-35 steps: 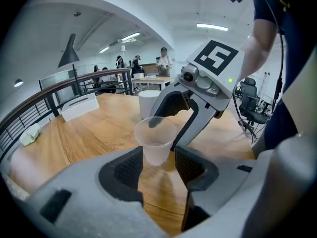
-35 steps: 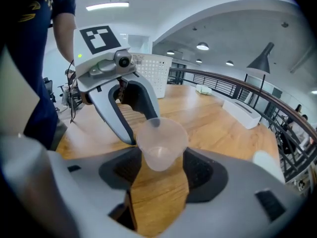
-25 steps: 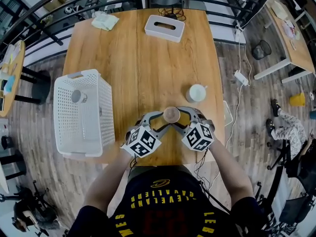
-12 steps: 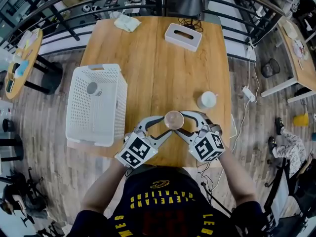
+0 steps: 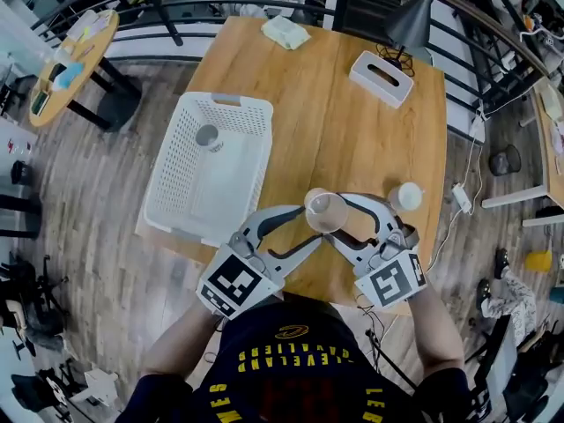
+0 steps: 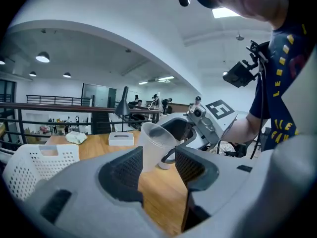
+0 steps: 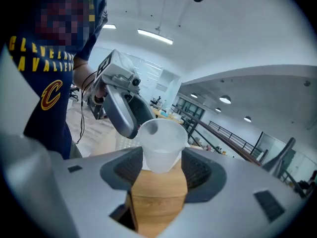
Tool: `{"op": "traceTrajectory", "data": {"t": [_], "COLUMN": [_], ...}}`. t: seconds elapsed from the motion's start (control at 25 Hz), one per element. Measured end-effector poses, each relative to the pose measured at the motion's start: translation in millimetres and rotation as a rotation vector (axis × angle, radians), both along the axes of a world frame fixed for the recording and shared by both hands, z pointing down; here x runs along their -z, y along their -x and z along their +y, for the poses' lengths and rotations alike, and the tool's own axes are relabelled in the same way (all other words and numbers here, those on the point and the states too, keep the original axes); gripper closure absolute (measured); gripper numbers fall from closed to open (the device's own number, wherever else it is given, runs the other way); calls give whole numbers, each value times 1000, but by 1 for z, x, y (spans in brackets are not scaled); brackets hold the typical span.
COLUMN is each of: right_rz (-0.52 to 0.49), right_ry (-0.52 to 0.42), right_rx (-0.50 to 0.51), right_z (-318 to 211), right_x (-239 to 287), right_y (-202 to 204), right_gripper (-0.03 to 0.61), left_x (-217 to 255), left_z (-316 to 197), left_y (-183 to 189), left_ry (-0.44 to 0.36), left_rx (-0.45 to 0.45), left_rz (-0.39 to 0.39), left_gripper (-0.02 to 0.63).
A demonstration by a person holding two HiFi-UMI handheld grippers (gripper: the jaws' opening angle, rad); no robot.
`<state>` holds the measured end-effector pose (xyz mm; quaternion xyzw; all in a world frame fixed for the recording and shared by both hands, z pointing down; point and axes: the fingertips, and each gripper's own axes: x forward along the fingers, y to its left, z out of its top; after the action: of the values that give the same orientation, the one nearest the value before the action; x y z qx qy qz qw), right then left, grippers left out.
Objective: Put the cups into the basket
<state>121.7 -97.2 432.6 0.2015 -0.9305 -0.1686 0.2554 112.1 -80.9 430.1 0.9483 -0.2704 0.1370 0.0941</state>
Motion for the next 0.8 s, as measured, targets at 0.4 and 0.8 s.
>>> {"op": "traceTrajectory", "data": {"t": [0.4, 0.8], "right_rz": [-52, -52], "right_ry": [58, 180], "right_rx": [49, 30], "right_z": [-15, -39], "right_x": [22, 11], "right_y": [107, 212], "right_gripper": [328, 328], "left_x": [25, 24], "left_z": [-13, -26], "left_y": [123, 247], "left_ry": [-21, 19], "left_rx": [100, 204], "left_rz": [37, 89], "left_gripper": [407, 407]}}
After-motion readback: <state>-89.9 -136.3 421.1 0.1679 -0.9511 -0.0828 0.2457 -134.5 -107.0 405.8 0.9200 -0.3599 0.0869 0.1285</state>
